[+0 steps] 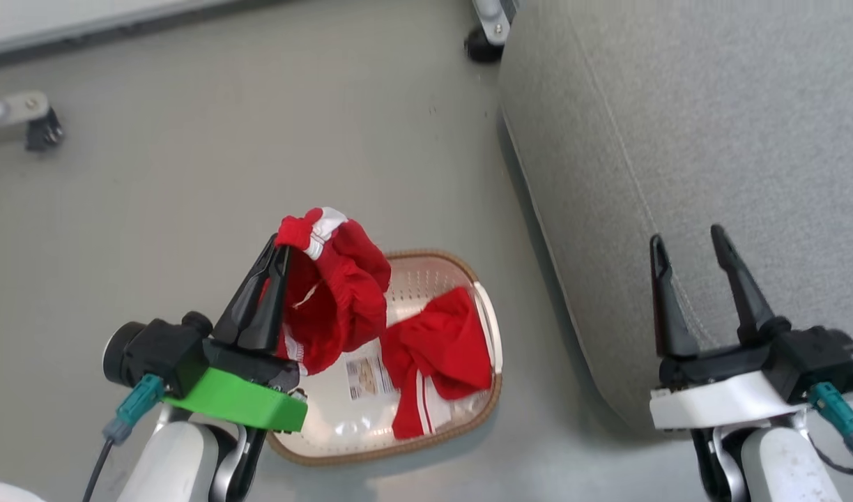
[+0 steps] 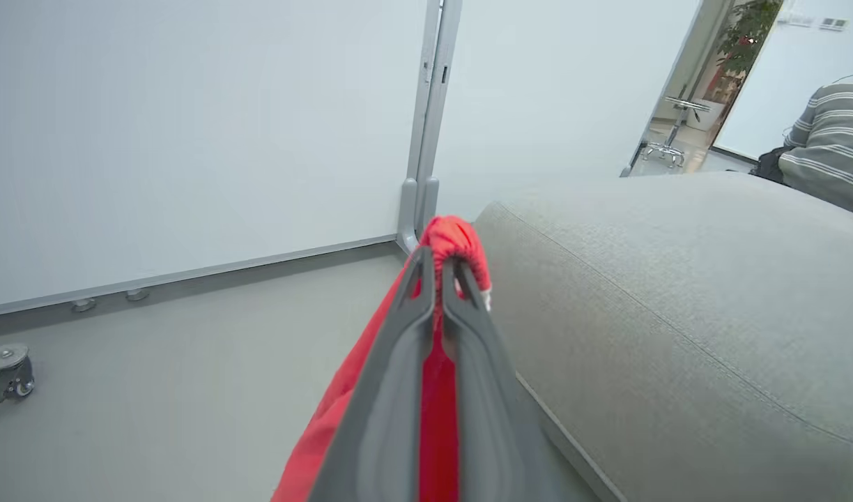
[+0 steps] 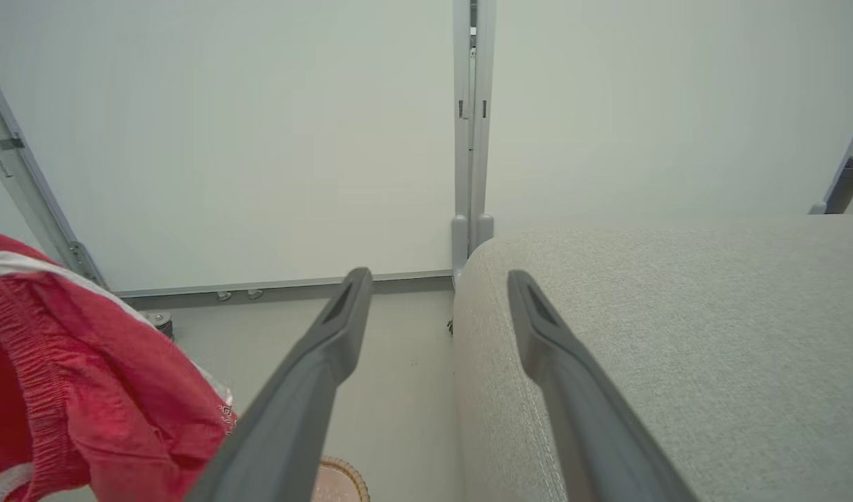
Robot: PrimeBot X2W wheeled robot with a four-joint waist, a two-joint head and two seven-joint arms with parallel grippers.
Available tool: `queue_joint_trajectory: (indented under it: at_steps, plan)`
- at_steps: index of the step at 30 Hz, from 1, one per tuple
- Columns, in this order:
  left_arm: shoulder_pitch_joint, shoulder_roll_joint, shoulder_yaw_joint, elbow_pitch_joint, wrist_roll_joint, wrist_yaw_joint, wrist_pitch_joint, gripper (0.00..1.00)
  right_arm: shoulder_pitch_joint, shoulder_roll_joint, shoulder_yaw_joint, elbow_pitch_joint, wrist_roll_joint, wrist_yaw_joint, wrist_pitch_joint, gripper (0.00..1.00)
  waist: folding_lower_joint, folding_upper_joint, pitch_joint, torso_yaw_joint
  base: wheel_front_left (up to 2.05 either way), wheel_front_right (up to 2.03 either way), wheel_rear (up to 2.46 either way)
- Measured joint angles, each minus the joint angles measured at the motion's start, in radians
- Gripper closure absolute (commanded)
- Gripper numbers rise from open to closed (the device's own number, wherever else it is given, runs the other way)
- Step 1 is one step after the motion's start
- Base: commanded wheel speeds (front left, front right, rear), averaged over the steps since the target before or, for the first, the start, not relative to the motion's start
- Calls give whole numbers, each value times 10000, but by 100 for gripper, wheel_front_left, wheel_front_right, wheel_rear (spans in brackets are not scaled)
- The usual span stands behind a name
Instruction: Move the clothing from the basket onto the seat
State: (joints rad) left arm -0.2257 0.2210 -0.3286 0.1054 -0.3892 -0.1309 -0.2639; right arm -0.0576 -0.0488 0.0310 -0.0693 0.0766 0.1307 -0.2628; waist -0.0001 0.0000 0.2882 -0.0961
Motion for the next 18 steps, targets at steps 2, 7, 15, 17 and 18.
queue_joint_trajectory:
  at_steps: [2, 7, 15, 17, 18]
  plan:
    - [244, -199, 230, -336, 132, 0, 0, 100, 202, 0, 54, 136, -10, 0, 0, 0, 0, 0, -481, 67, 0, 0, 0]
    - [641, -389, 449, -999, 255, 0, 0, 100, 569, 0, 190, 337, -25, 0, 0, 0, 0, 0, -1502, 204, 0, 0, 0]
    - [639, -403, 433, -1933, 391, 0, -2, 100, 782, -4, 583, 464, -86, 0, 0, 0, 0, 0, -2614, 385, 0, 0, 0]
    - [614, -395, 334, -2063, 382, 0, -2, 100, 840, -2, 736, 468, -84, 0, 0, 0, 0, 0, -2756, 419, 0, 0, 0]
    - [608, -389, 305, -2128, 374, 0, 0, 100, 891, 2, 805, 468, -84, 0, 0, 0, -1, 0, -2820, 433, 0, 0, 0]
